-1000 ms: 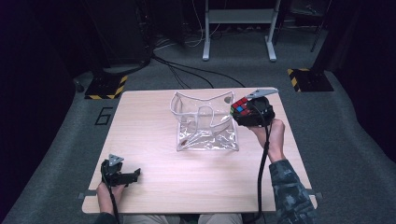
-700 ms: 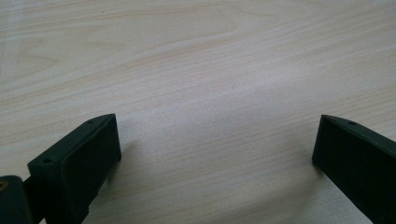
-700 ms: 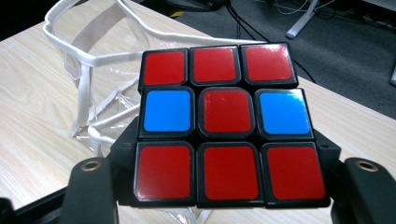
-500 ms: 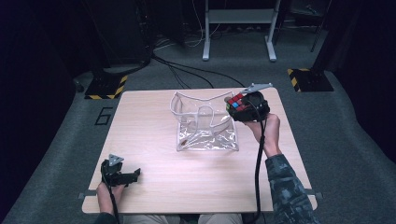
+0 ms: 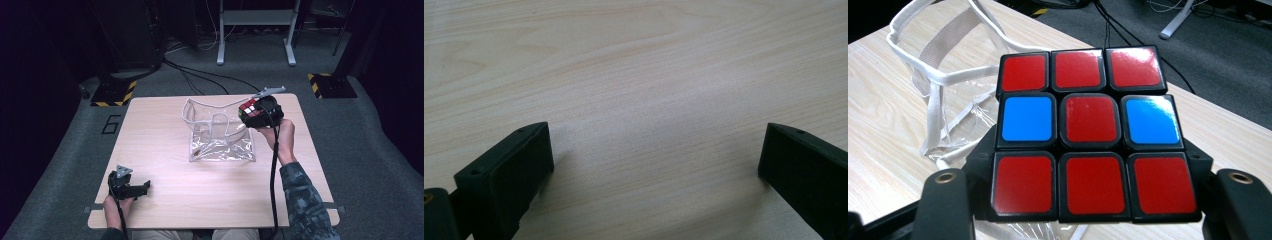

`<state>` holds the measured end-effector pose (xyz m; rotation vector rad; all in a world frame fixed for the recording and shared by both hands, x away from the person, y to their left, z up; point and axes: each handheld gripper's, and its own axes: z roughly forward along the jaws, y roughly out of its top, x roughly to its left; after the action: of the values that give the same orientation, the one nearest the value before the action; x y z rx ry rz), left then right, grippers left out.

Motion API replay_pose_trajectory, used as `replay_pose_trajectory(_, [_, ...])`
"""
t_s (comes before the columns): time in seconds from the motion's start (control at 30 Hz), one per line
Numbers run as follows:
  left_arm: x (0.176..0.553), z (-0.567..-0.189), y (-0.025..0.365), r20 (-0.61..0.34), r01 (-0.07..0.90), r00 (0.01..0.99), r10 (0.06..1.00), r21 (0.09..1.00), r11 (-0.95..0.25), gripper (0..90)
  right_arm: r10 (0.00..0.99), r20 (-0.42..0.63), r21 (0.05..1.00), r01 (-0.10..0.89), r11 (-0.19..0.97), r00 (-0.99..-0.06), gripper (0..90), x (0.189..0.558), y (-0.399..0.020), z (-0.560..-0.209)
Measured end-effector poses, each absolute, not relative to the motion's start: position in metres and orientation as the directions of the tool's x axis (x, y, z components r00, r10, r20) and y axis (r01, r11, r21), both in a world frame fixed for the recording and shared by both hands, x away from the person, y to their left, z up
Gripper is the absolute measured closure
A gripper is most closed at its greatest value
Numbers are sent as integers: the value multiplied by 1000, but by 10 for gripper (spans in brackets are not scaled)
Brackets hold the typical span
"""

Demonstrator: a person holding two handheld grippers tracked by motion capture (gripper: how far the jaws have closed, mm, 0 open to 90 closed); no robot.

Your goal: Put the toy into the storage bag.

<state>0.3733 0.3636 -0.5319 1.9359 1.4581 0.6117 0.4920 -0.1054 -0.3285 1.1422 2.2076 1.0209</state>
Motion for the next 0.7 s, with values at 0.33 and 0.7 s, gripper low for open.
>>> replay_pose_trajectory(0.33, [373, -532, 364, -2, 667, 285, 959, 719, -196, 11, 823, -54, 777, 494, 390, -565, 334, 501, -96, -327])
replay_pose_trajectory(0.7, [373, -532, 364, -2, 667, 285, 959, 719, -196, 11, 817, -53, 770, 497, 400, -574, 334, 511, -87, -328])
